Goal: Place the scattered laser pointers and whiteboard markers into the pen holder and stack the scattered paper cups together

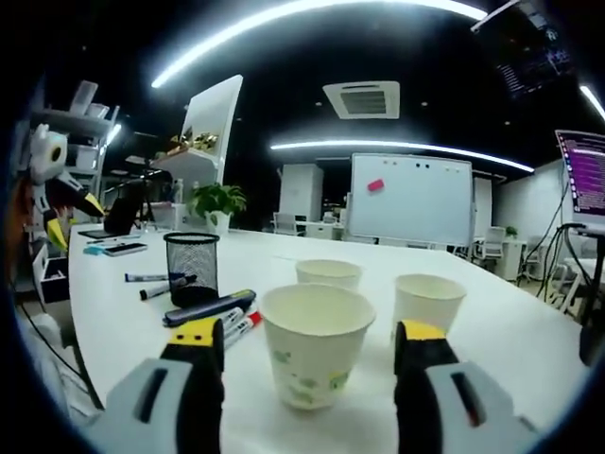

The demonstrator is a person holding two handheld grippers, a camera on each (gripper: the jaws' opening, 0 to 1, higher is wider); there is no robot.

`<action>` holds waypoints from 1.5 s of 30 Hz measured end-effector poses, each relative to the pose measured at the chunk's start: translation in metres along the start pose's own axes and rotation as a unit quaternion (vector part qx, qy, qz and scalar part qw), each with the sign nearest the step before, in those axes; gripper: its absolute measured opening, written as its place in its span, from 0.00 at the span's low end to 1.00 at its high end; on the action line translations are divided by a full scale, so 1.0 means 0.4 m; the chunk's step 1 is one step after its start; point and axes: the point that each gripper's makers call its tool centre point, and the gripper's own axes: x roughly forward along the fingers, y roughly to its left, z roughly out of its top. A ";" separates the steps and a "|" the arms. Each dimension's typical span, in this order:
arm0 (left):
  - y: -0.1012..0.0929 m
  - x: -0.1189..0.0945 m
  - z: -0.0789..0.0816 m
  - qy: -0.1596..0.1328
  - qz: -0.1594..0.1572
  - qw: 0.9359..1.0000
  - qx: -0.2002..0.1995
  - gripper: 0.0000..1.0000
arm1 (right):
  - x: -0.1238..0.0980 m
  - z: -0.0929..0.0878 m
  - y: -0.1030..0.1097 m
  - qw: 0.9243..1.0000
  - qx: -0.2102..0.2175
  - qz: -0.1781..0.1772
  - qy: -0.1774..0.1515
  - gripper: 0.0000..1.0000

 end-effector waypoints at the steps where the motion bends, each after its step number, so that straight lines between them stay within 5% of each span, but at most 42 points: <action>1: 0.000 0.000 -0.001 0.000 0.000 1.000 0.000 0.63 | 0.000 0.000 -0.001 1.000 0.000 0.000 0.001 0.73; 45: -0.013 0.004 0.008 0.000 -0.011 1.000 0.016 0.63 | 0.042 -0.015 -0.008 1.000 0.004 -0.005 0.021 0.67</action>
